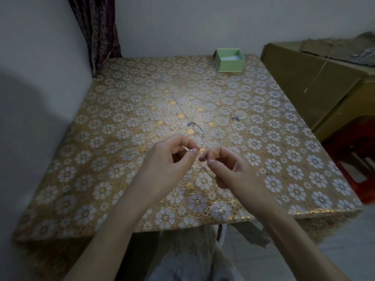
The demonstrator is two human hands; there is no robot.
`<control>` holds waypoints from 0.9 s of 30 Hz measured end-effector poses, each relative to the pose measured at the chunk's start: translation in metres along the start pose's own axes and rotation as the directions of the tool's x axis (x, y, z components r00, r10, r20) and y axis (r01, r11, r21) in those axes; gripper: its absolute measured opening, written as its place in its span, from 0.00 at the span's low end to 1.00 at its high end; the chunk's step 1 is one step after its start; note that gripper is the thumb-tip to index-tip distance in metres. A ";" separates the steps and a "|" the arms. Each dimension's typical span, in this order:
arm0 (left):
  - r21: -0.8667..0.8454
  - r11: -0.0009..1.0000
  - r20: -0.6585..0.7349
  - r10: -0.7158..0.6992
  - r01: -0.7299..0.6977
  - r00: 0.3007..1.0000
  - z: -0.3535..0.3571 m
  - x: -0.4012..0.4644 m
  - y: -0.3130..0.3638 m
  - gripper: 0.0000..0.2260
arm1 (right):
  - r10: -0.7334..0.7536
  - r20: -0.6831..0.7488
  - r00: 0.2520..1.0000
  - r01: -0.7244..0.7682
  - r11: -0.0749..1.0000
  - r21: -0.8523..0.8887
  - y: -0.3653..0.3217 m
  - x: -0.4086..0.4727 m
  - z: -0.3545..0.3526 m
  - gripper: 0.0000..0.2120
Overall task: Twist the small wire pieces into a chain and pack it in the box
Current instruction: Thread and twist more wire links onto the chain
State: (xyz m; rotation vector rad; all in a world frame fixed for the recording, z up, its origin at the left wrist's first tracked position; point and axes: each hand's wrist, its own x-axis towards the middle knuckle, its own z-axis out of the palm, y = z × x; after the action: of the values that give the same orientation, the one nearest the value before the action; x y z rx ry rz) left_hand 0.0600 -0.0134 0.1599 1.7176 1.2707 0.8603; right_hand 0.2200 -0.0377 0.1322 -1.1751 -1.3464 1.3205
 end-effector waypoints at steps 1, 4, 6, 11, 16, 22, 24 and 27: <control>0.001 1.000 -0.003 -0.003 0.004 1.000 0.000 0.000 0.000 0.04 | -0.005 -0.001 1.000 0.005 1.000 -0.008 -0.002 0.000 -0.001 0.10; -0.027 0.999 -0.014 -0.029 0.029 0.999 0.000 0.000 0.000 0.04 | 0.011 0.028 1.000 -0.013 0.998 0.058 -0.005 0.000 -0.002 0.09; -0.097 0.992 -0.033 -0.080 0.076 0.996 0.001 -0.001 -0.002 0.03 | 0.021 0.050 0.999 -0.024 0.998 0.063 -0.005 0.000 -0.003 0.09; -0.229 0.962 -0.096 -0.174 0.148 0.980 0.006 -0.006 -0.008 0.03 | 0.029 0.071 0.997 -0.031 0.999 0.025 -0.004 -0.001 -0.001 0.10; -0.238 0.961 -0.171 -0.184 0.141 0.968 0.012 -0.009 -0.012 0.03 | 0.027 0.045 0.999 -0.028 0.999 0.028 0.000 0.000 0.002 0.10; -0.767 0.593 0.026 -0.353 0.245 0.935 0.015 -0.008 -0.008 0.04 | -0.006 0.046 0.999 0.007 1.000 -0.018 0.001 0.001 0.007 0.09; -0.814 0.520 0.060 -0.367 0.258 0.928 0.016 -0.008 -0.008 0.07 | -0.005 0.042 0.999 0.006 1.000 -0.014 0.001 0.000 0.007 0.09; -0.690 0.678 -0.011 -0.360 0.253 0.933 0.015 -0.009 -0.014 0.05 | 0.012 0.019 1.000 -0.012 1.000 -0.007 0.001 -0.001 0.003 0.08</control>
State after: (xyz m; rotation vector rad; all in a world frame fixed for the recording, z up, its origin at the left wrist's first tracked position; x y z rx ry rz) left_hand 0.0651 -0.0227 0.1404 0.8302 1.0939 1.0866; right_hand 0.2168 -0.0388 0.1313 -1.1792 -1.3601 1.3394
